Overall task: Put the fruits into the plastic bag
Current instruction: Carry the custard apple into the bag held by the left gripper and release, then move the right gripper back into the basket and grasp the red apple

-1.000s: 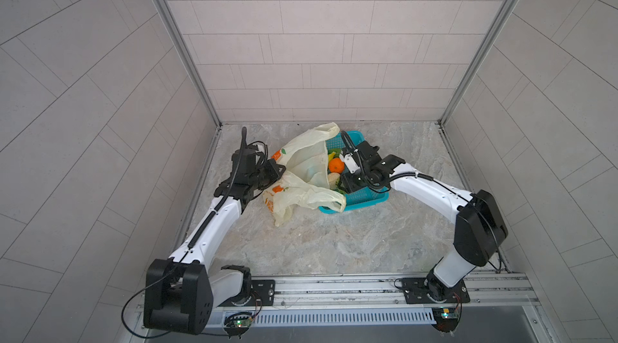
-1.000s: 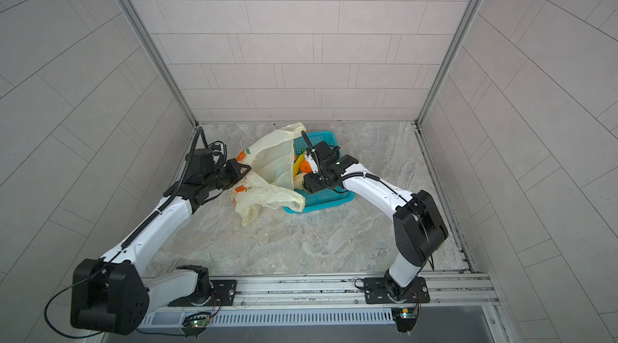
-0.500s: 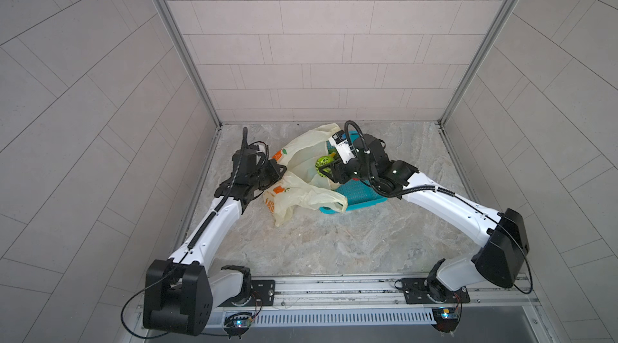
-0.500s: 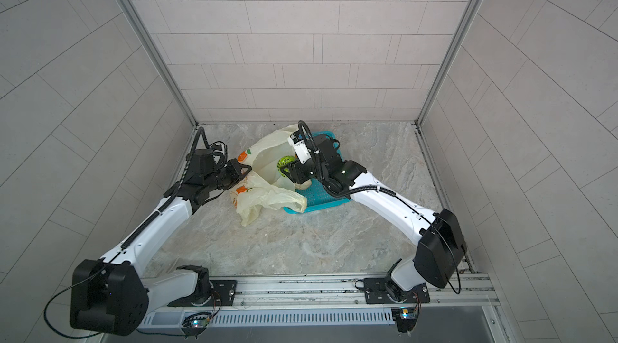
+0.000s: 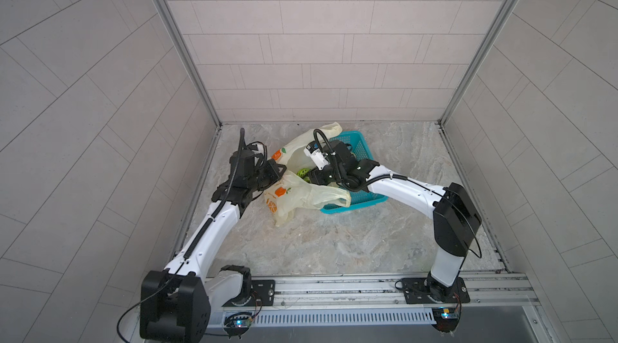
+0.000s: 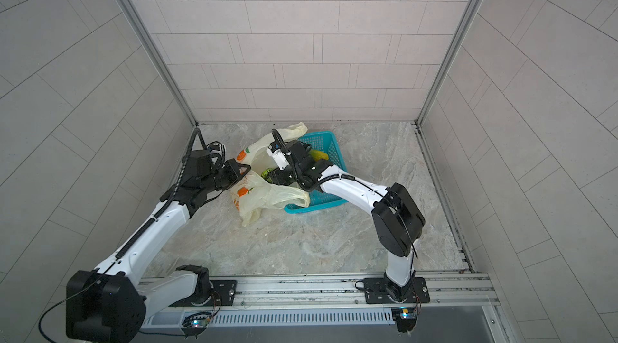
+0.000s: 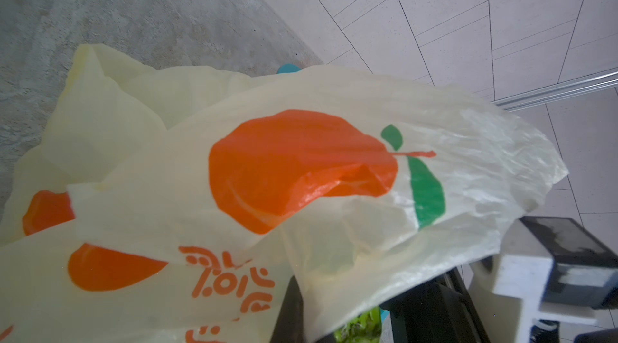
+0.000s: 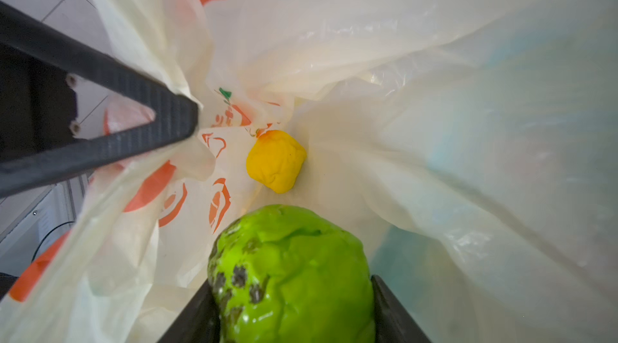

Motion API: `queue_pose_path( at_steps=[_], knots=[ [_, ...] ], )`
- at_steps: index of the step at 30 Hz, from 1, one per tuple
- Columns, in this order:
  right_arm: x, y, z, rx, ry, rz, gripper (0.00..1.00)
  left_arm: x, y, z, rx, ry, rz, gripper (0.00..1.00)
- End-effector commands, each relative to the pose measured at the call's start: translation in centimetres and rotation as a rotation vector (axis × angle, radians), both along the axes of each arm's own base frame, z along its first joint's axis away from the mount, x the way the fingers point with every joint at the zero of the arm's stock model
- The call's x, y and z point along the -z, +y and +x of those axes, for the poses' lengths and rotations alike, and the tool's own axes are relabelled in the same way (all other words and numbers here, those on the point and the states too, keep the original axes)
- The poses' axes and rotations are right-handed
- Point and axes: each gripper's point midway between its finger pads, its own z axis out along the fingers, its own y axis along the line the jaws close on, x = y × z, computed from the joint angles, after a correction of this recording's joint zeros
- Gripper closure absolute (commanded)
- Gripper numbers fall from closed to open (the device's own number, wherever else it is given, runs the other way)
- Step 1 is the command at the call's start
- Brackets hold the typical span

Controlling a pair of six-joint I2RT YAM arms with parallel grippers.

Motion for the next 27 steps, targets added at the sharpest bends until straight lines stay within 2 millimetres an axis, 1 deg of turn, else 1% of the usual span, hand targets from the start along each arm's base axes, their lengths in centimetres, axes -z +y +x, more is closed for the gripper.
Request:
queue_pose_path(
  at_steps=[1, 4, 6, 8, 12, 17, 23, 27],
  knots=[
    [1.2, 0.7, -1.1, -0.038, 0.027, -0.05, 0.56, -0.3, -0.2, -0.3, 0.008, -0.012, -0.002, 1.0],
    [2.6, 0.3, -1.4, -0.029, 0.056, -0.091, 0.46, -0.4, -0.2, -0.3, 0.009, -0.015, -0.001, 1.0],
    [2.9, -0.1, -1.3, -0.017, 0.055, -0.108, 0.41, -0.3, -0.2, -0.3, 0.008, -0.013, 0.001, 1.0],
    [2.7, -0.4, -1.2, -0.007, 0.042, -0.119, 0.37, -0.3, -0.1, -0.3, 0.006, -0.012, 0.005, 1.0],
    [1.8, -1.0, -0.9, 0.012, 0.007, -0.125, 0.29, 0.0, -0.1, -0.3, 0.007, -0.004, 0.007, 1.0],
    [0.4, -1.6, -0.9, 0.024, -0.026, -0.112, 0.23, 0.0, -0.1, -0.3, 0.008, -0.006, 0.013, 1.0],
    [-2.0, -2.0, -1.1, 0.026, -0.066, -0.058, 0.22, 0.1, -0.1, -0.2, 0.006, -0.003, 0.015, 1.0],
    [-4.3, -3.2, -0.6, 0.062, -0.113, -0.011, 0.24, 0.3, -0.1, -0.3, 0.007, -0.001, 0.019, 1.0]
  ],
)
